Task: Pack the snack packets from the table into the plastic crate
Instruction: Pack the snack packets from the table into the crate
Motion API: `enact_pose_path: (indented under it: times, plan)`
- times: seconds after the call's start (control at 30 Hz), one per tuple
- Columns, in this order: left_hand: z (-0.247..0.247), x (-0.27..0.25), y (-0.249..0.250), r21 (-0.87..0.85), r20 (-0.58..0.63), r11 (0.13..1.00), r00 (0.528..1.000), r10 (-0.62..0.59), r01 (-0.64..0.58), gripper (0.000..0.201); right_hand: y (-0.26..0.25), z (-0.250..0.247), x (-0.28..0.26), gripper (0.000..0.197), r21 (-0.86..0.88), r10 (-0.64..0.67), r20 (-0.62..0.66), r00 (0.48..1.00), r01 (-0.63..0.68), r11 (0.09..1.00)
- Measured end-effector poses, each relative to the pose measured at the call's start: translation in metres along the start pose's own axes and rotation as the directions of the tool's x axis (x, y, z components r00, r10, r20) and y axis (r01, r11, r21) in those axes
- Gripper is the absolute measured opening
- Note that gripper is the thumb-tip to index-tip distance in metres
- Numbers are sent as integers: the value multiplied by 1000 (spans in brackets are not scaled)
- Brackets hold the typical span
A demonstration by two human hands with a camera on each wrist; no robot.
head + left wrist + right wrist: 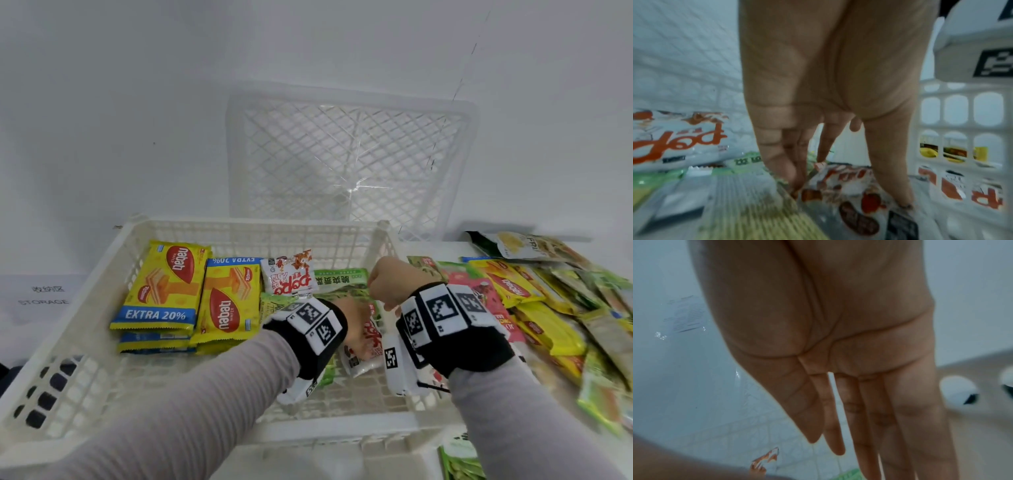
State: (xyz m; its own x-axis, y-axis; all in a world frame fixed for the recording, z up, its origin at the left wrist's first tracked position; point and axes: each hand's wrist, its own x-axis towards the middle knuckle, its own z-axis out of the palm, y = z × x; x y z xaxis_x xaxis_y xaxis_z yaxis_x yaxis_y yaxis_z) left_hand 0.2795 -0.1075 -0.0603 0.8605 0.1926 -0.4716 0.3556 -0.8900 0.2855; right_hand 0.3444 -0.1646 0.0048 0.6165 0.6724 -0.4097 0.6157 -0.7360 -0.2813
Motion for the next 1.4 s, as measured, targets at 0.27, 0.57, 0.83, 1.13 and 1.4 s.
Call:
enact_pose_path:
  times: [0.27,0.57,0.83,1.13,1.4]
  plan:
    - [11,13,-8,-351,-194,937,979,-70,-3,50,8,0,-3,31,70,10,-18,1000,-9,998]
    - [-37,-23,-60,-880,-359,431,873,-330,-199,34,12,-3,11,75,487,-40,-58,998,63,871]
    - [-20,-26,-88,-641,-596,763,679,-429,-81,31,0,24,62,40,786,193,-182,964,24,618]
    - [15,-10,-92,113,-360,971,920,-156,209,71,-1,48,67,48,297,158,-612,775,39,954]
    - [17,-10,-96,143,-302,968,941,-155,206,70,4,50,84,26,242,163,-364,917,-76,967]
